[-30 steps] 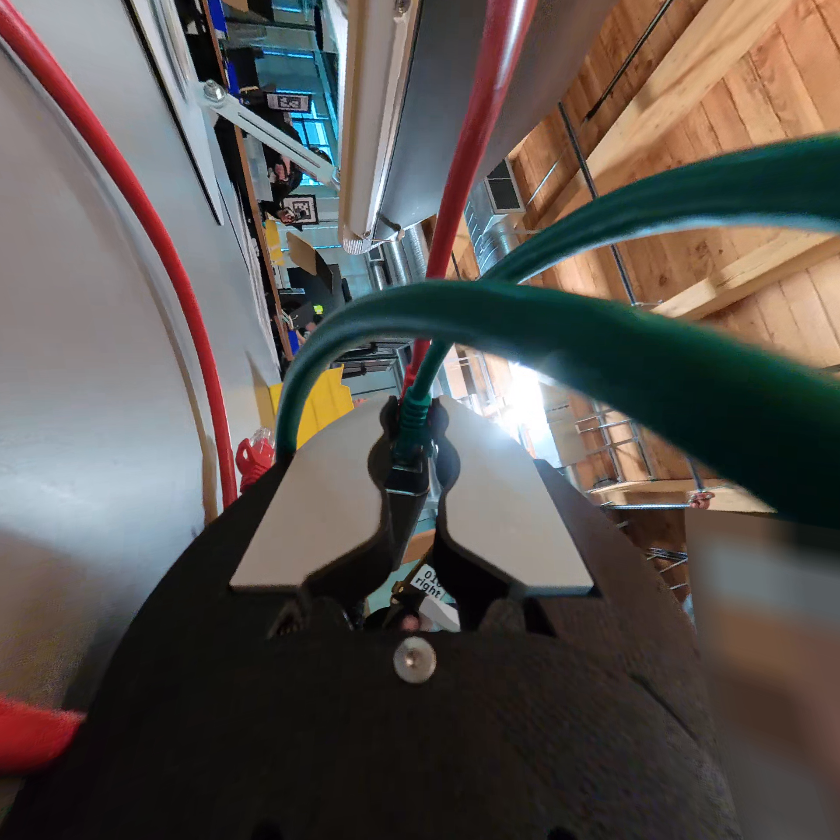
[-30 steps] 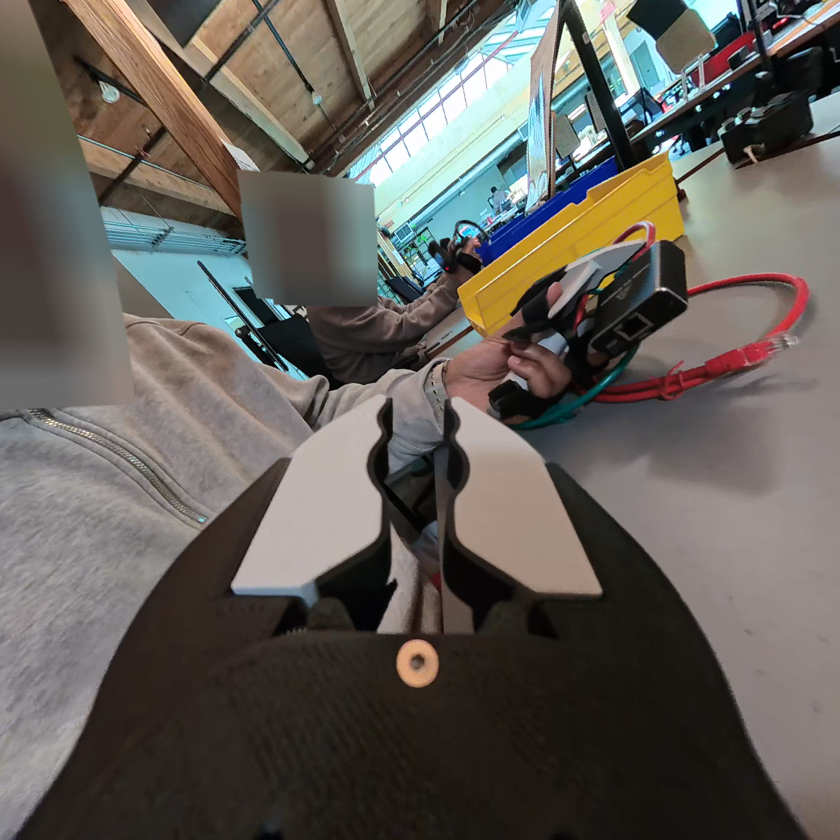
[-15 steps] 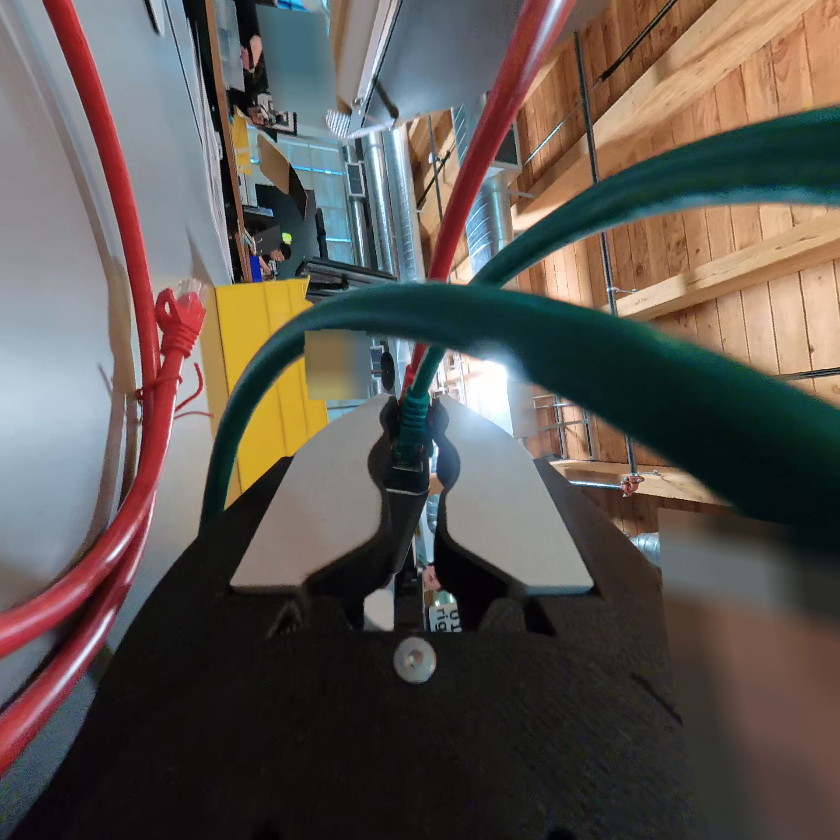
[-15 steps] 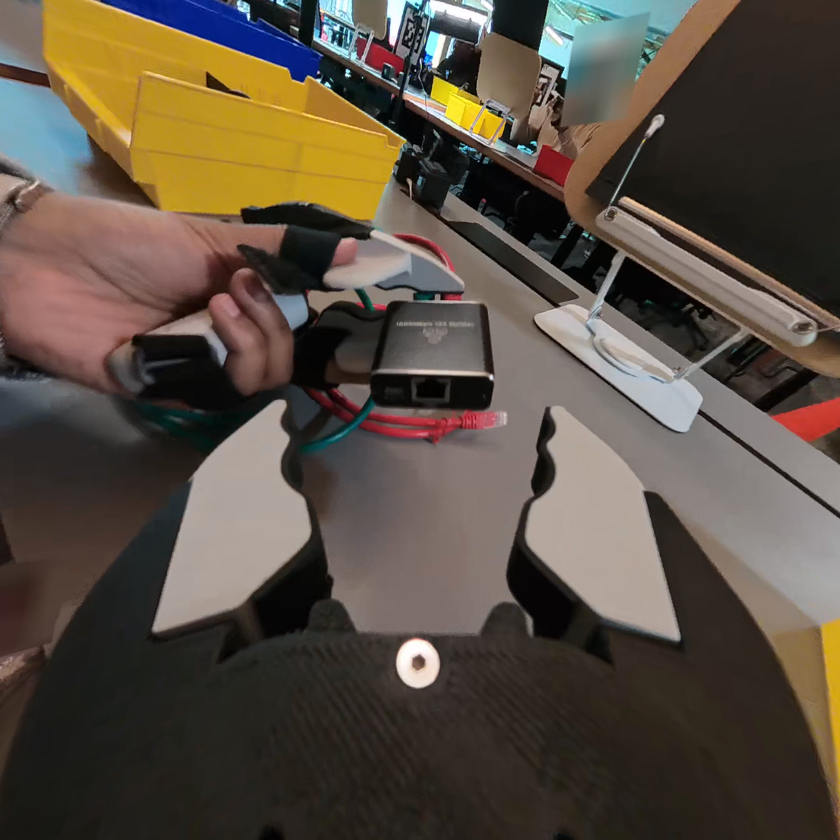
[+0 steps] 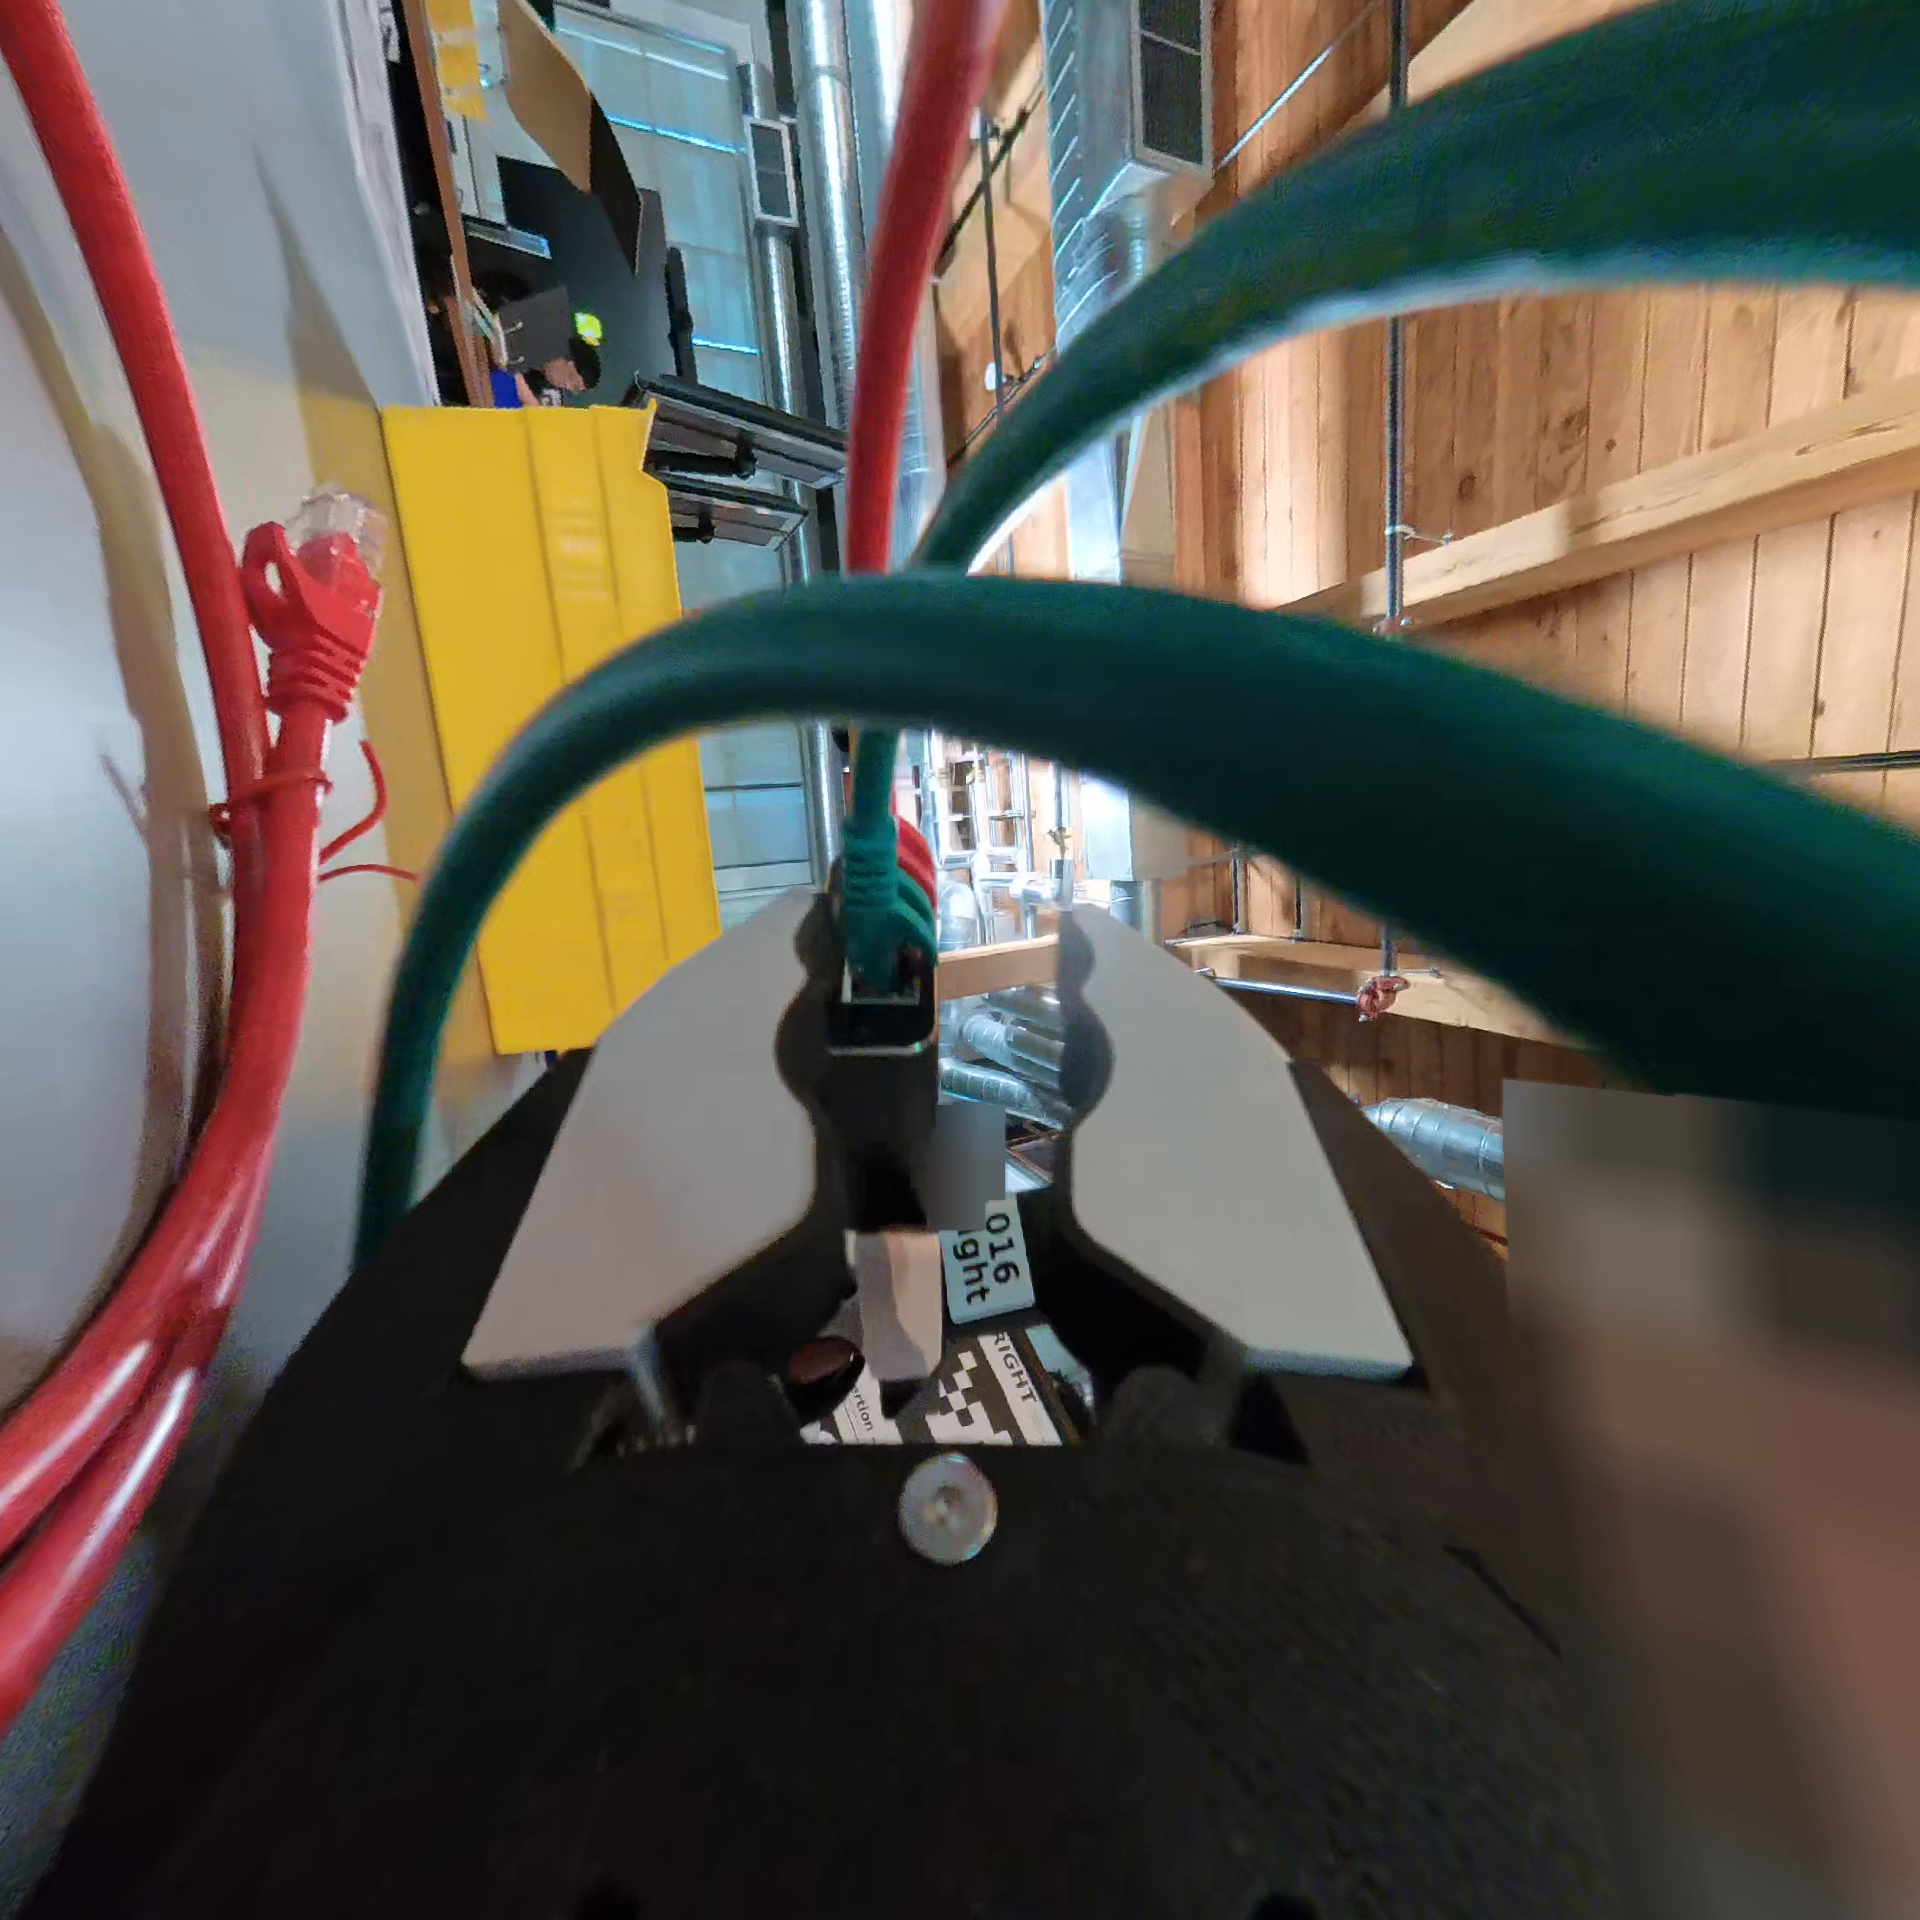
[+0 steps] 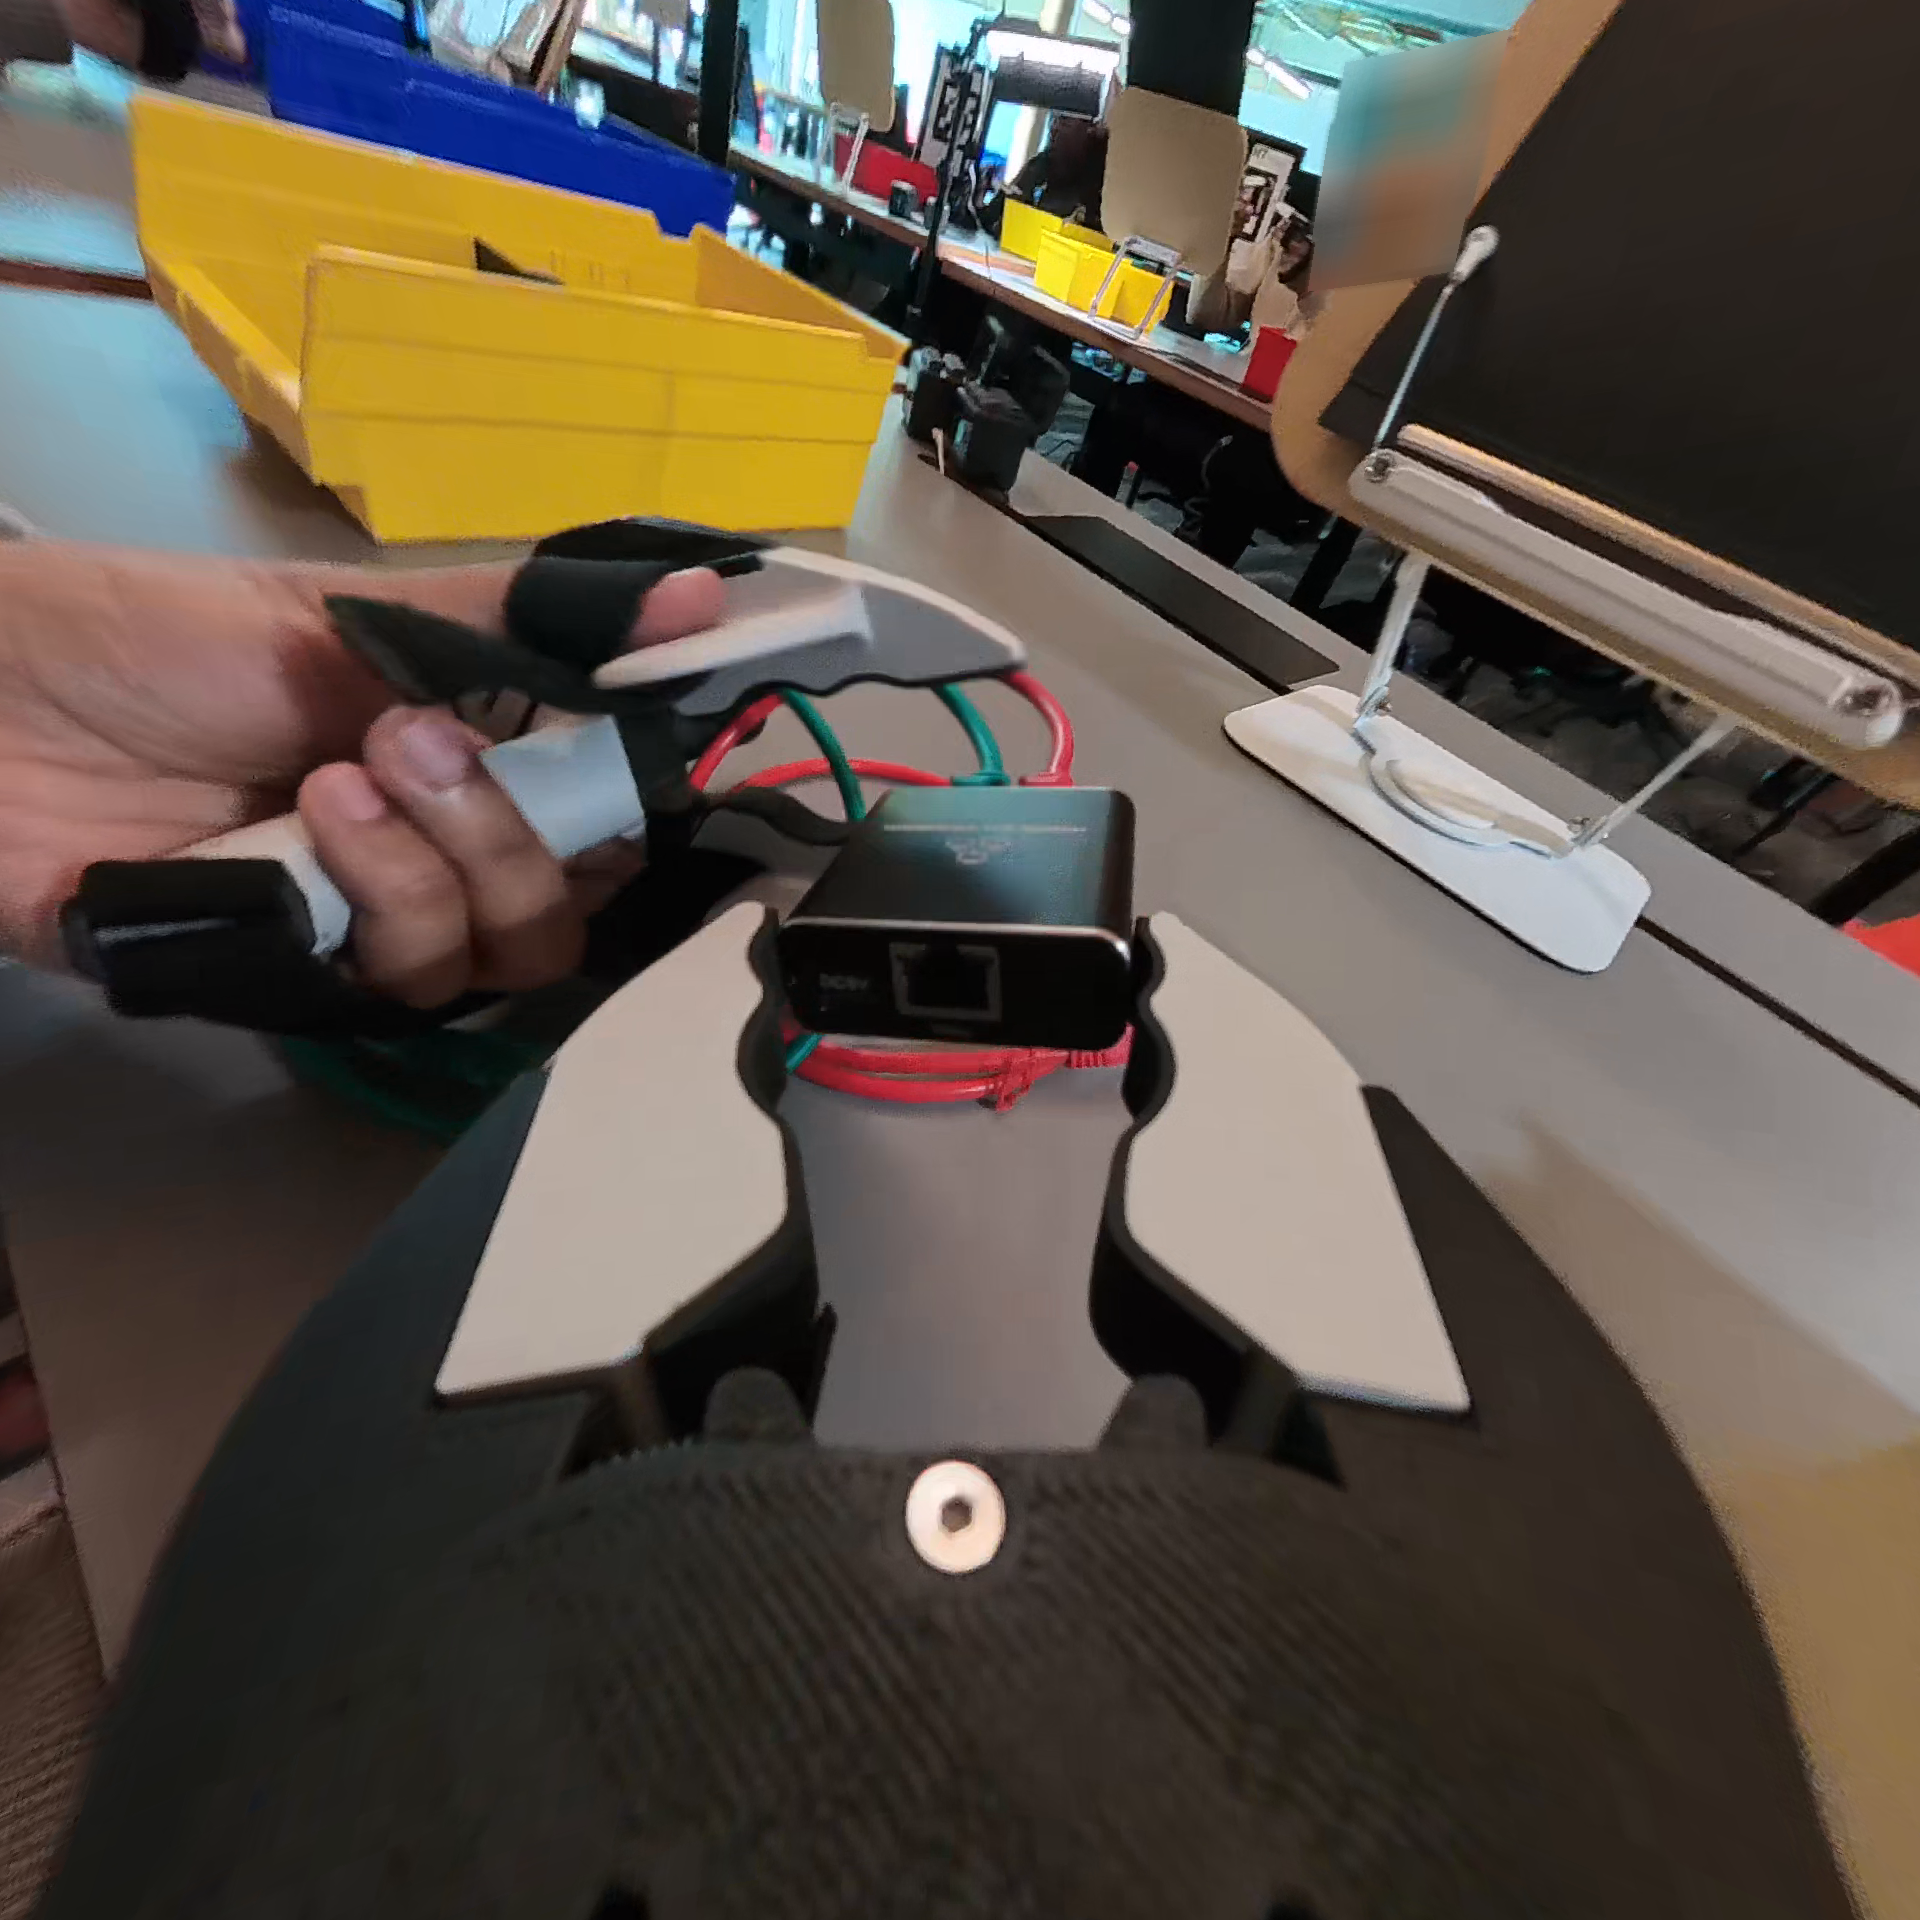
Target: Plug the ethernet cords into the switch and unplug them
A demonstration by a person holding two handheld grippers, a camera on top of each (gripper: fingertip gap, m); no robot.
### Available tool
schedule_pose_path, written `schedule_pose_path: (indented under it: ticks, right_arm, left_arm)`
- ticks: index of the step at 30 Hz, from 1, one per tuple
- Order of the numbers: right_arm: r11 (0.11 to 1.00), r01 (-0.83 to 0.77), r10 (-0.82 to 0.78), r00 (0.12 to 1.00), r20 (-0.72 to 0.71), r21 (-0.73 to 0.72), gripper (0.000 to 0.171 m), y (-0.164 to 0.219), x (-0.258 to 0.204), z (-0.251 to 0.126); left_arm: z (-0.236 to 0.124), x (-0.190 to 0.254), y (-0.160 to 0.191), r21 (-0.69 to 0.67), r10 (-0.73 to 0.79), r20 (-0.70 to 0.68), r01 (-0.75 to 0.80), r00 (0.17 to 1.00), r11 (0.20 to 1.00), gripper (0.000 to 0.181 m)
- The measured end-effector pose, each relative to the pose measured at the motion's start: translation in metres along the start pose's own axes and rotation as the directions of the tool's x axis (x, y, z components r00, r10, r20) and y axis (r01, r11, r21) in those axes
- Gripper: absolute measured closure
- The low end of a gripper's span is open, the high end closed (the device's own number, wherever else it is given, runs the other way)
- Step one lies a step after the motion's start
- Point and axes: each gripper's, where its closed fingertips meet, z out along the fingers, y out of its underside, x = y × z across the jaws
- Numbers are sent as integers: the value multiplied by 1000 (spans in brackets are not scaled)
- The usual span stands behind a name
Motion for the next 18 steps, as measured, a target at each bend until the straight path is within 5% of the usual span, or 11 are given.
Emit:
schedule_pose_path:
  ticks: [4, 10, 13, 18]
  right_arm:
    - [983, -175, 174, 985, 14, 63, 107, -6, 19, -5]
    - [941, -309, 313, 950, -13, 140, 107, -7, 55, -19]
    - [934, -311, 322, 946, -38, 177, 107, -10, 67, -27]
    - [914, -330, 354, 933, -69, 234, 107, -13, 84, -37]
  left_arm:
    - [8, 3, 12, -60, 4, -6, -5, 1000, 998, 117]
    - [16, 3, 51, -289, -149, -41, 131, 988, 948, 119]
    - [16, 10, 74, -444, -254, -52, 205, 966, 872, 127]
    - [13, 18, 93, -567, -428, -56, 324, 902, 757, 110]
